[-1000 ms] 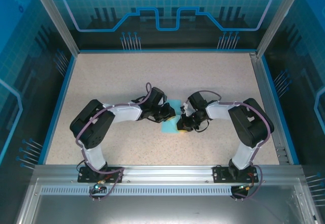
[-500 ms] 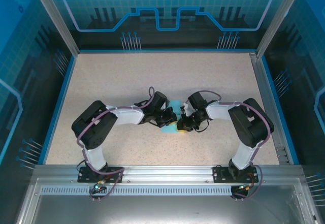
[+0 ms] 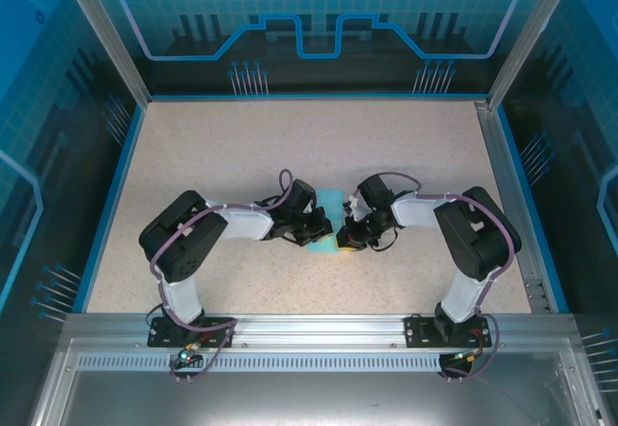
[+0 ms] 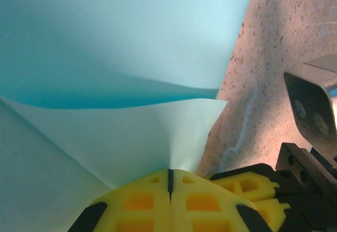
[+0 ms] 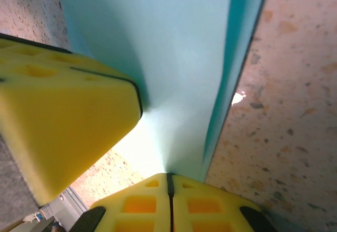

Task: Fold a paper plane with a square sheet of paper (pick it up from the middle)
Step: Fold the triangle a second time at the center of the table.

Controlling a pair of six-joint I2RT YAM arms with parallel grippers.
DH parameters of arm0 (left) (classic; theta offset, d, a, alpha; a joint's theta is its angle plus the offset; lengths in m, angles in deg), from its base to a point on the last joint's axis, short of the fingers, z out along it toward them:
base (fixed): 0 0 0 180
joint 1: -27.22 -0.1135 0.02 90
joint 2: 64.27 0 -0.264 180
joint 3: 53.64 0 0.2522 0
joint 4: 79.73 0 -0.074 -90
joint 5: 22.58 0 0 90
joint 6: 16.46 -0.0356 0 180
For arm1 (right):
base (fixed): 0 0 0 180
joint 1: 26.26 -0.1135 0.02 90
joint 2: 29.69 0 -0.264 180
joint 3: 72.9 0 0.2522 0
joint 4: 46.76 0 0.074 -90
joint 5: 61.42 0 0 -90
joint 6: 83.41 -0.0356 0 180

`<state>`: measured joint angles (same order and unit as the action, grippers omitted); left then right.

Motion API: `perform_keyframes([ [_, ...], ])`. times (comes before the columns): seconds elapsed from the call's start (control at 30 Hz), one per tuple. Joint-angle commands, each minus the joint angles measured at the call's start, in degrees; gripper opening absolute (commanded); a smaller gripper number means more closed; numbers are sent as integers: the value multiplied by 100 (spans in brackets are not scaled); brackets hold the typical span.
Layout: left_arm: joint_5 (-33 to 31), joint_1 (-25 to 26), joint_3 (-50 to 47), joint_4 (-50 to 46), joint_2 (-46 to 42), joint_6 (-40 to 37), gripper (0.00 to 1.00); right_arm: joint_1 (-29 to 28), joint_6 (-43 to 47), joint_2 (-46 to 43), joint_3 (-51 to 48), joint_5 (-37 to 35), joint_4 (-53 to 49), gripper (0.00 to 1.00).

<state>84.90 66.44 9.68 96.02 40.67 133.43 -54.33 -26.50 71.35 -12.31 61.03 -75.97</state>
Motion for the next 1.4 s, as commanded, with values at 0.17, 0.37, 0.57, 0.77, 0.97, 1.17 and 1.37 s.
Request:
perform_keyframes([
  [0.17,-354,12,-37,5,219,-156,1,36,-32,331,-216,-660,-440,3],
  [0.37,-572,-22,-135,-177,228,-133,1,35,-25,324,-220,-718,-529,2],
  [0.57,-565,-98,-343,301,242,-250,1,38,-32,321,-242,-748,-539,2],
  [0.77,-588,-143,-430,599,248,-435,0,40,-49,398,-280,-766,-495,1],
  [0.97,-727,-169,-457,559,282,-473,0,39,-67,432,-280,-775,-490,0],
  [1.17,-775,-226,-475,518,238,-500,0,48,-68,433,-288,-808,-505,0],
  [1.37,-689,-283,-502,636,200,-563,0,66,-72,471,-316,-810,-470,0],
])
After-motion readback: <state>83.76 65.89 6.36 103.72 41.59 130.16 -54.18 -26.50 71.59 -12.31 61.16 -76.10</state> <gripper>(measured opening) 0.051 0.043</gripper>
